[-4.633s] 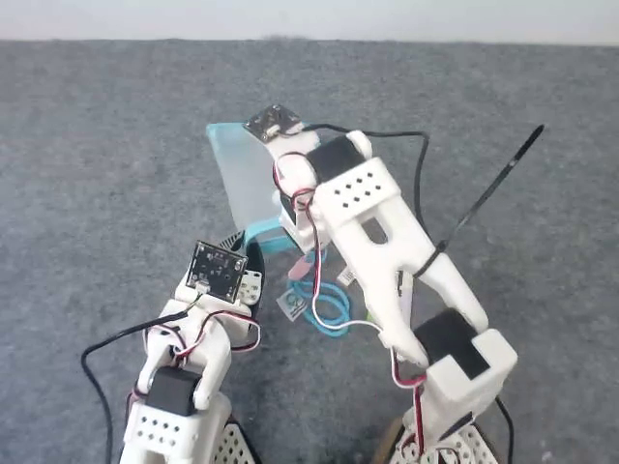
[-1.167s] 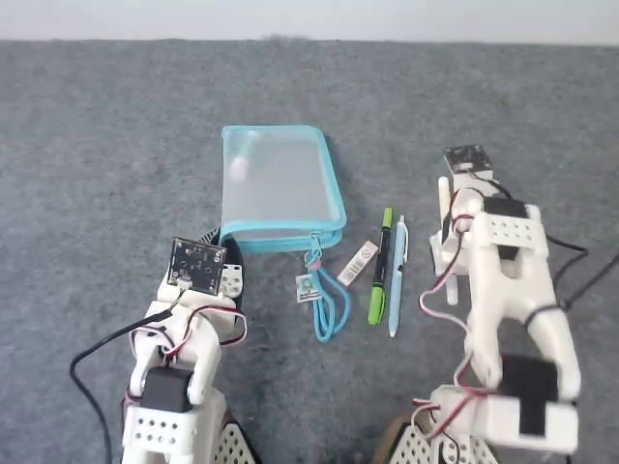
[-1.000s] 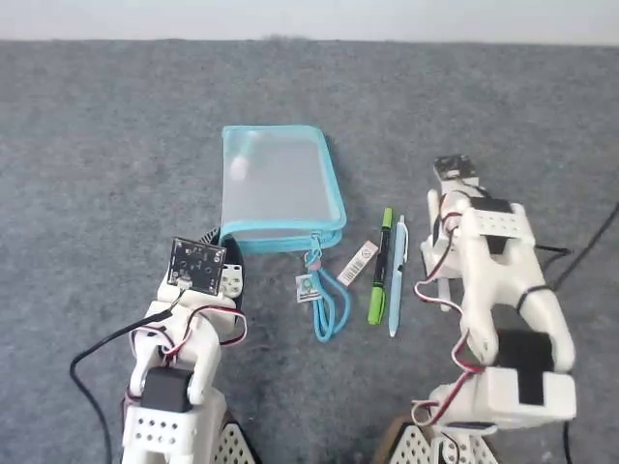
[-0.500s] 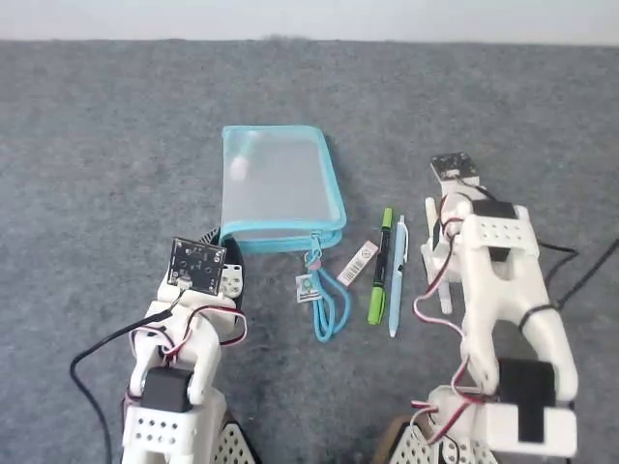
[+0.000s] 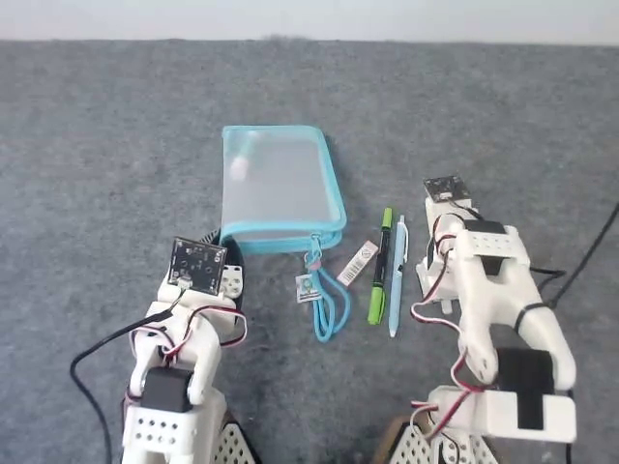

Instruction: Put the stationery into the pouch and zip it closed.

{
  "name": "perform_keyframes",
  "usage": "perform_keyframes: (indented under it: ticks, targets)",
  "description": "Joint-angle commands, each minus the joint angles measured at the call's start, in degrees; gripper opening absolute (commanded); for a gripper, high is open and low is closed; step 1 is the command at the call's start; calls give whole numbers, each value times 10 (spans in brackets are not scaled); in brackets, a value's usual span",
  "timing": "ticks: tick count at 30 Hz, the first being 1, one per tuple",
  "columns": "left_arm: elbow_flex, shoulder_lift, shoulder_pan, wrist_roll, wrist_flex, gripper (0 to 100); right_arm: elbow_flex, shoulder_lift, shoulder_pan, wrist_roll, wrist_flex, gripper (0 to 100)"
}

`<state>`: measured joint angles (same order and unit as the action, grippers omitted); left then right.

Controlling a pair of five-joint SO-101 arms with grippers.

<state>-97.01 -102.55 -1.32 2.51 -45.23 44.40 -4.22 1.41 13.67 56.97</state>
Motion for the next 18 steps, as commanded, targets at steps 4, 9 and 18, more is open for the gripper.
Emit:
perform_keyframes:
  ticks: [4, 9, 18]
  targets:
    - [4, -8, 4, 5, -1, 12, -4, 2, -2, -3, 1, 8]
    - [4, -8, 4, 5, 0, 12, -15, -86, 8, 12, 75, 8]
    - [4, -8, 4, 5, 0, 12, -19, -424, -48, 66, 272, 8]
